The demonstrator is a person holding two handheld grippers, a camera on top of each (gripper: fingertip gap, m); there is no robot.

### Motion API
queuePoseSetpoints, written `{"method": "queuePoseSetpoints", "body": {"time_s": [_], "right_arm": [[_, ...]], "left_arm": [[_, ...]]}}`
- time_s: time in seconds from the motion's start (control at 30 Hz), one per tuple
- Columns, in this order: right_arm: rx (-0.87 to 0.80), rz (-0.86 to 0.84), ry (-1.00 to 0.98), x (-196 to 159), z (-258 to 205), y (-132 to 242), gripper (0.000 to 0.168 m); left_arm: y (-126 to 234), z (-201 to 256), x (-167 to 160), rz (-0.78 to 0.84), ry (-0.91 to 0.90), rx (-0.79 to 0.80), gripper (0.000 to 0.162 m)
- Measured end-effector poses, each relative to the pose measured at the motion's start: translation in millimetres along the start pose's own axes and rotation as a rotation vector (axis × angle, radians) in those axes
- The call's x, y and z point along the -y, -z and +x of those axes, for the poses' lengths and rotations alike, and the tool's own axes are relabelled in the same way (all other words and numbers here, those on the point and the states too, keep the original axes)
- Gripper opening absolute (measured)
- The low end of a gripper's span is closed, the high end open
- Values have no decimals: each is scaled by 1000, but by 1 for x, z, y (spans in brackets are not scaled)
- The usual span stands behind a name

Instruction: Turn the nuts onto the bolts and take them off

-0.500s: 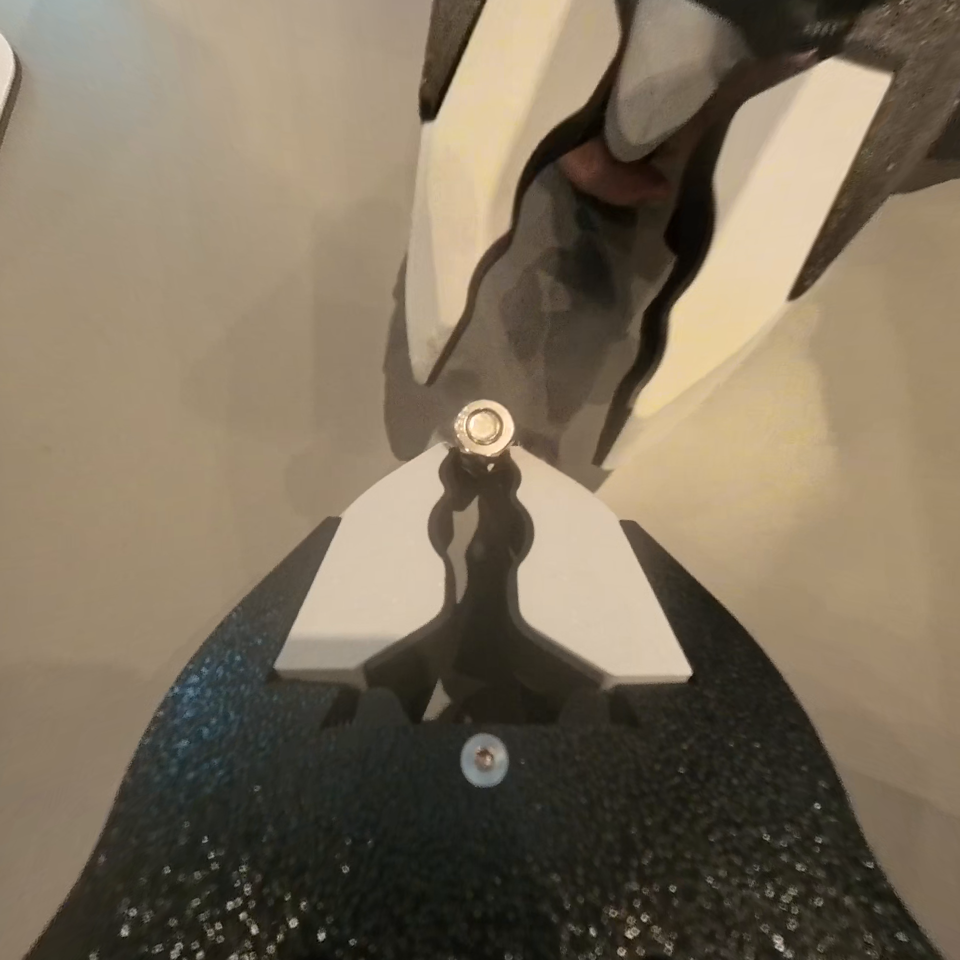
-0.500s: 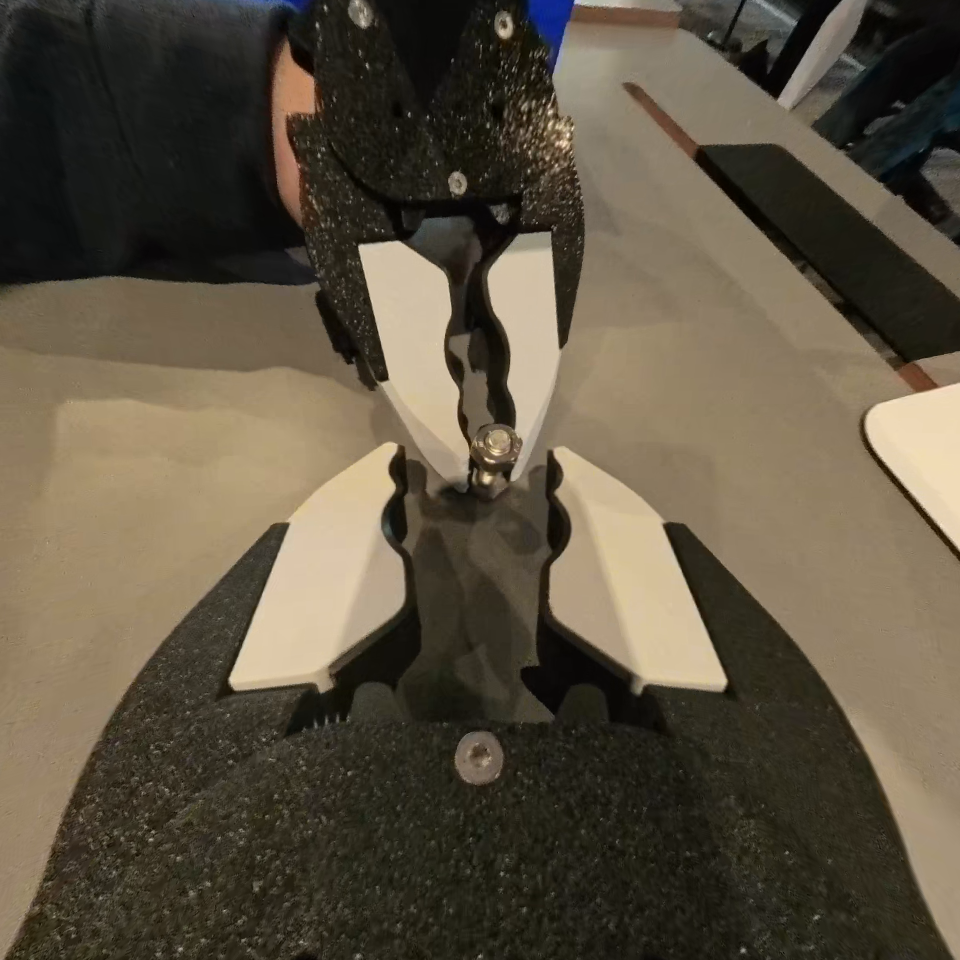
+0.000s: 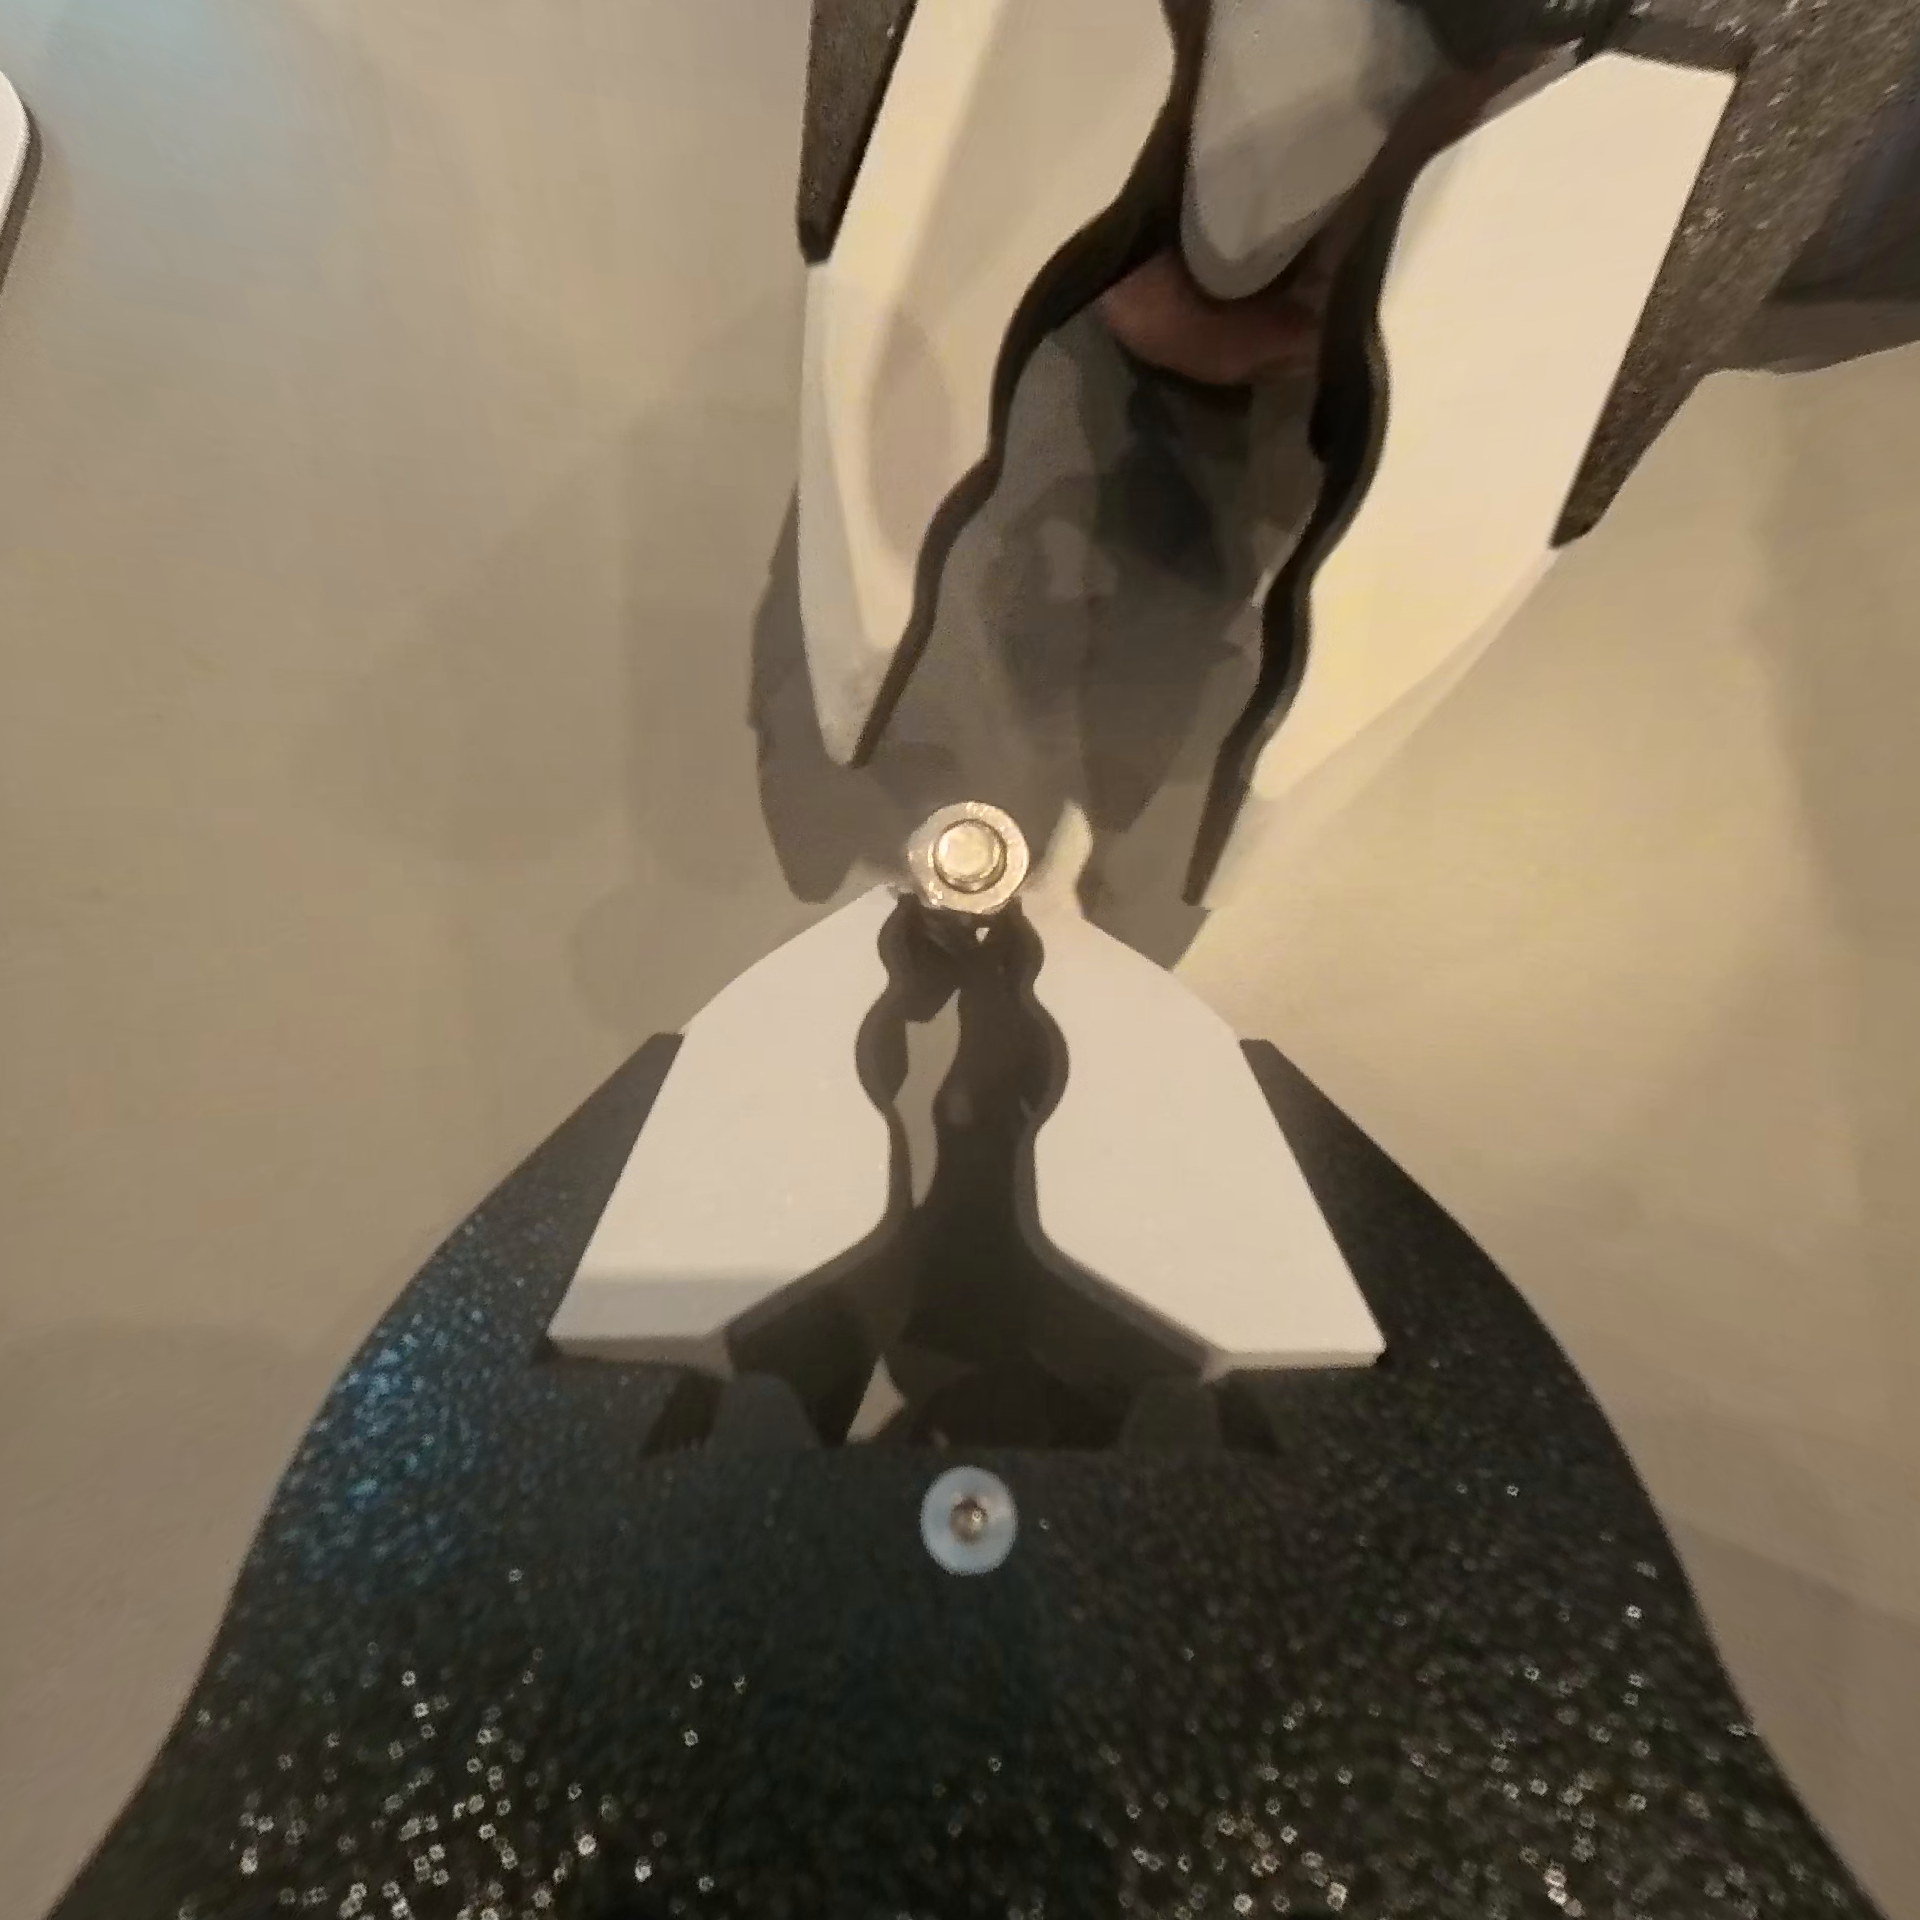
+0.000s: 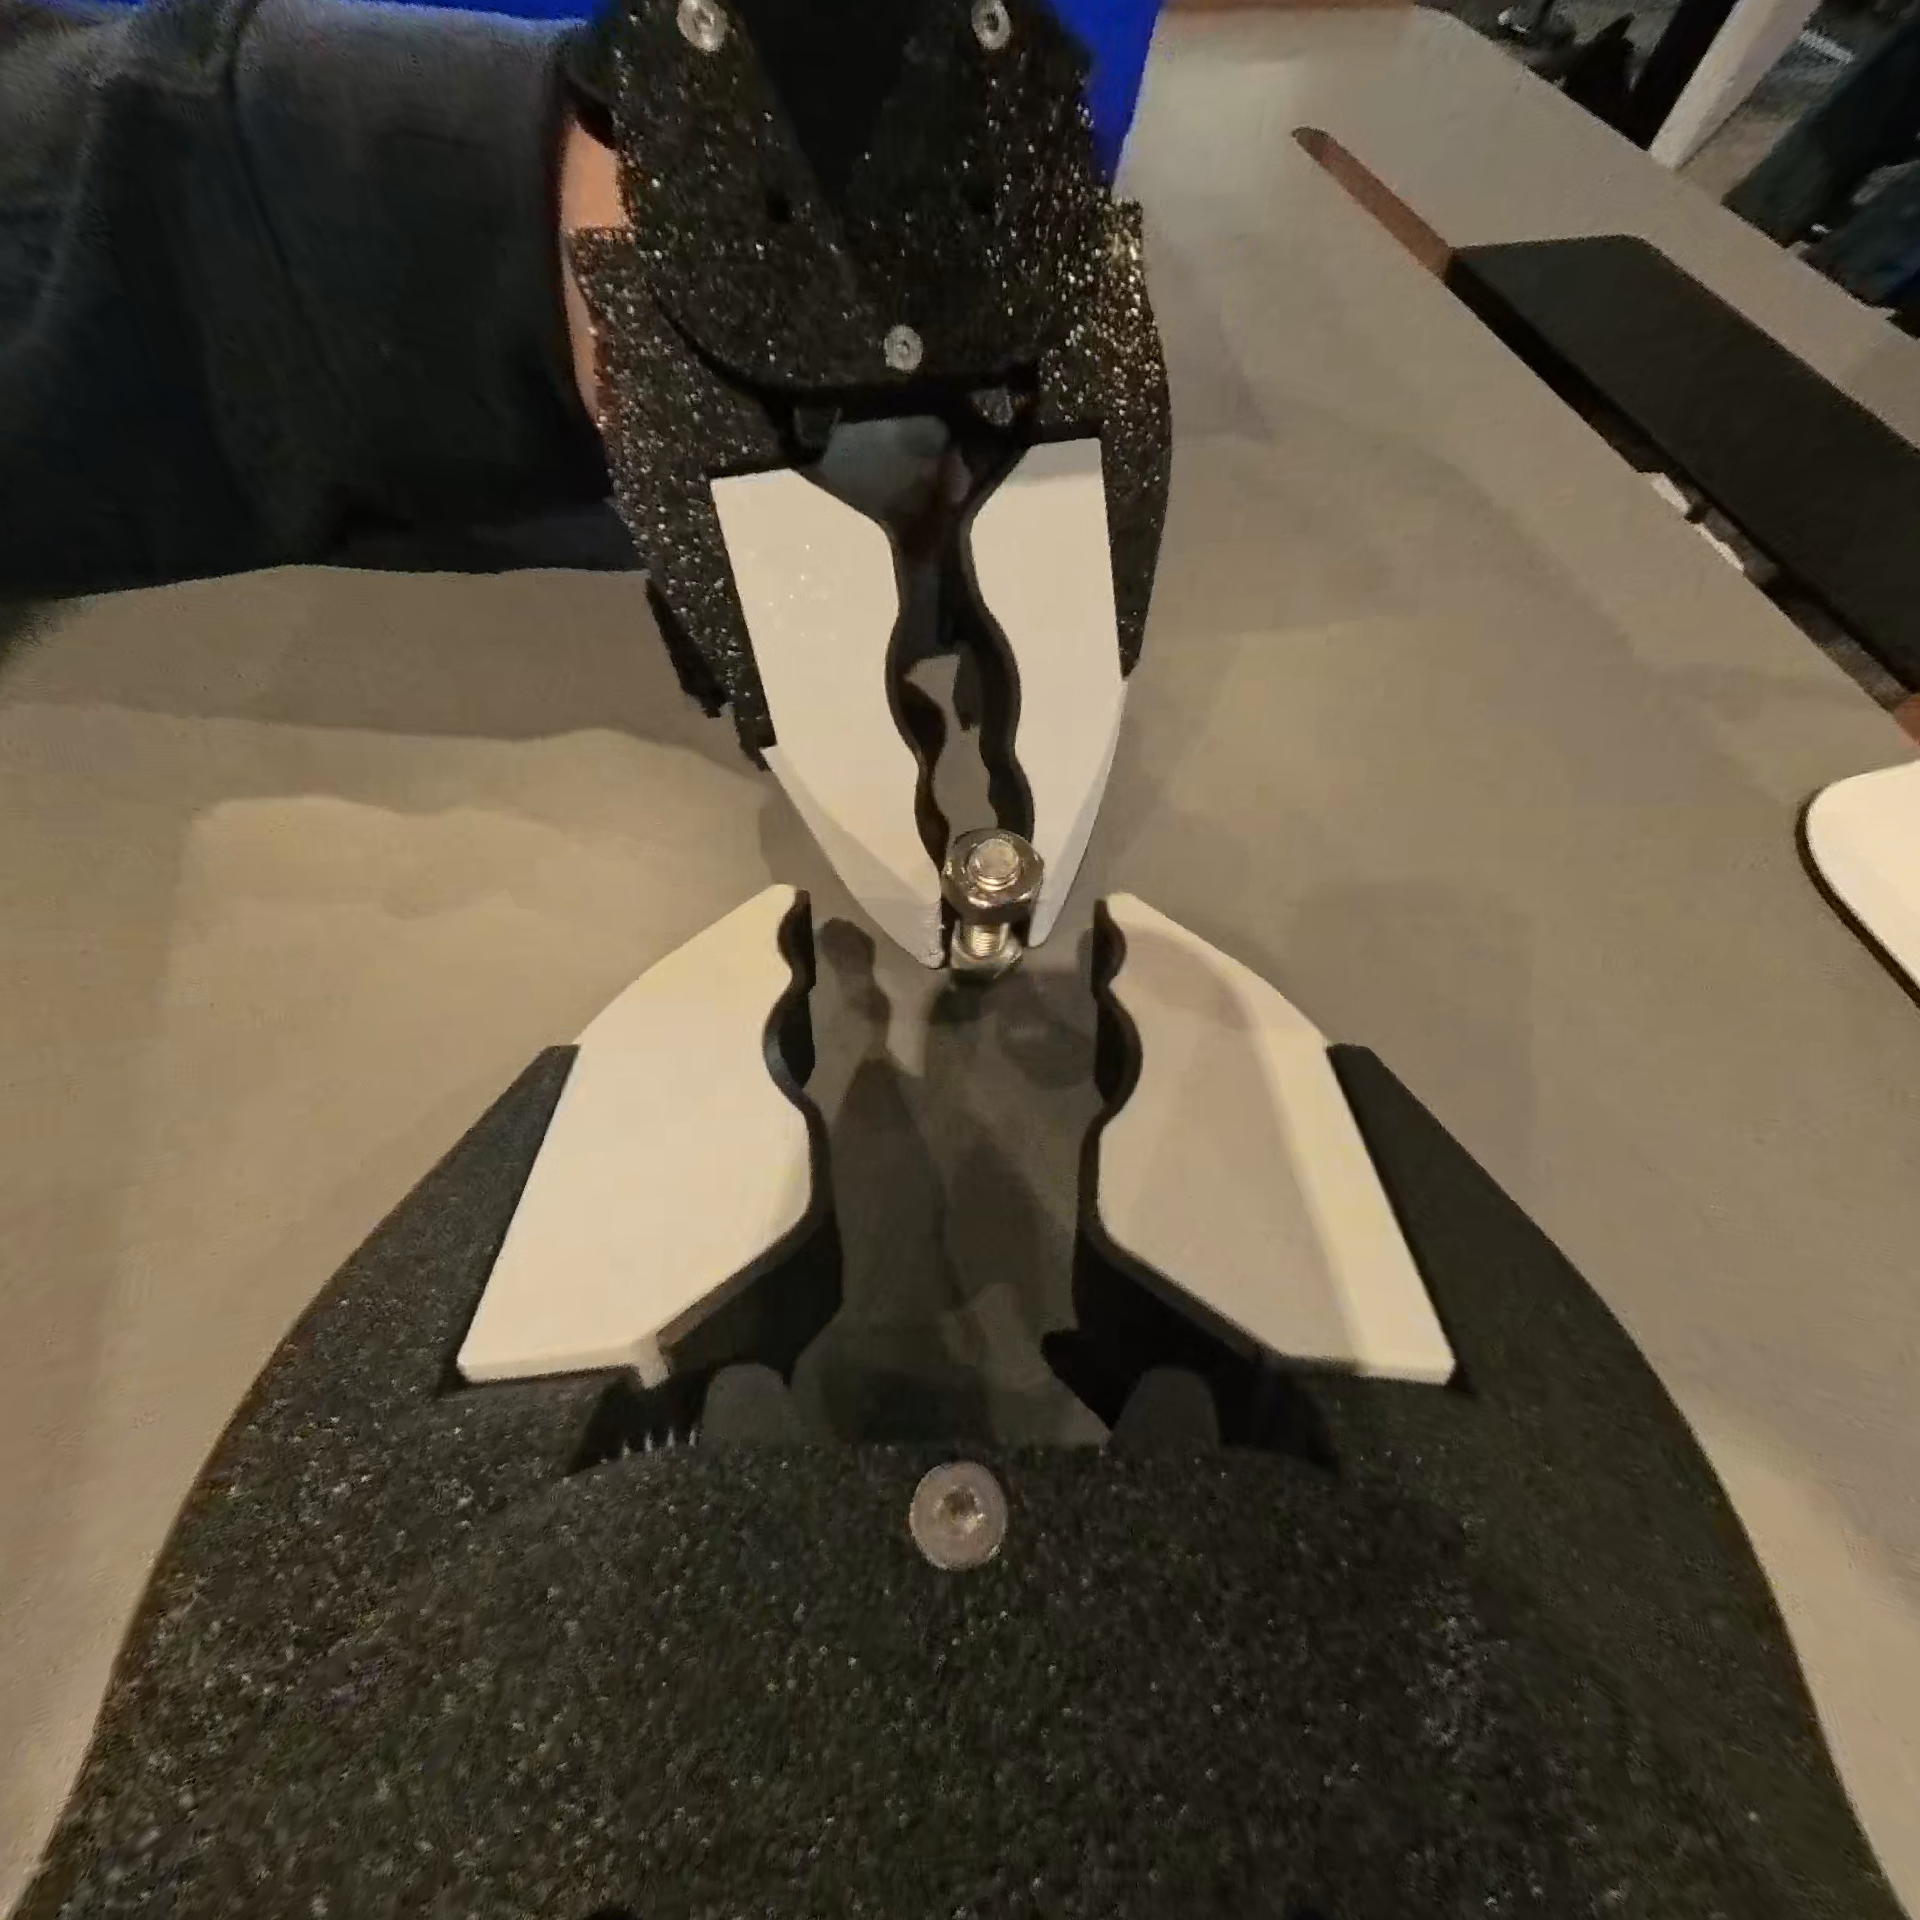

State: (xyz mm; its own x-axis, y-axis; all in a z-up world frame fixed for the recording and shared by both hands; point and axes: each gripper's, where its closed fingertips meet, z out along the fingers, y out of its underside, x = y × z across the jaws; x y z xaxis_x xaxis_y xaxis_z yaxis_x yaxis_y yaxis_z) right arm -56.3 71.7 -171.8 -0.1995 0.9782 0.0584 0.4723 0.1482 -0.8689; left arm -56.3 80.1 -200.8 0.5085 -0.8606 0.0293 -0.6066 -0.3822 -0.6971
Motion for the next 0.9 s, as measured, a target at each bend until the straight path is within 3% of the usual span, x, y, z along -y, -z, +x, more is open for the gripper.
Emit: {"method": "queuePoseSetpoints", "body": {"time_s": [0.03, 0.1, 0.3, 0.43, 0.5, 0.53, 0.63, 0.73, 0.9], "right_arm": [[20, 13, 13, 1, -4, 1, 46], [121, 33, 28, 2, -22, 7, 16], [18, 46, -36, 4, -3, 6, 45], [33, -1, 1, 0, -6, 0, 45], [48, -5, 31, -1, -13, 2, 32], [96, -3, 32, -2, -20, 4, 16], [41, 28, 28, 2, -15, 7, 23], [1, 18, -4, 1, -6, 4, 41], [12, -31, 13, -3, -4, -3, 40]], "left_arm": [[0, 0, 0, 0, -1, 1, 16], [0, 0, 0, 0, -1, 1, 16], [0, 0, 0, 1, 1, 3, 15], [0, 0, 0, 1, 6, 4, 15], [0, 0, 0, 3, 6, 3, 16], [0, -1, 0, 4, 3, 5, 16], [0, -1, 0, 2, 5, 5, 16], [0, -1, 0, 1, 9, 2, 16], [0, -1, 0, 1, 10, 3, 15]]}}
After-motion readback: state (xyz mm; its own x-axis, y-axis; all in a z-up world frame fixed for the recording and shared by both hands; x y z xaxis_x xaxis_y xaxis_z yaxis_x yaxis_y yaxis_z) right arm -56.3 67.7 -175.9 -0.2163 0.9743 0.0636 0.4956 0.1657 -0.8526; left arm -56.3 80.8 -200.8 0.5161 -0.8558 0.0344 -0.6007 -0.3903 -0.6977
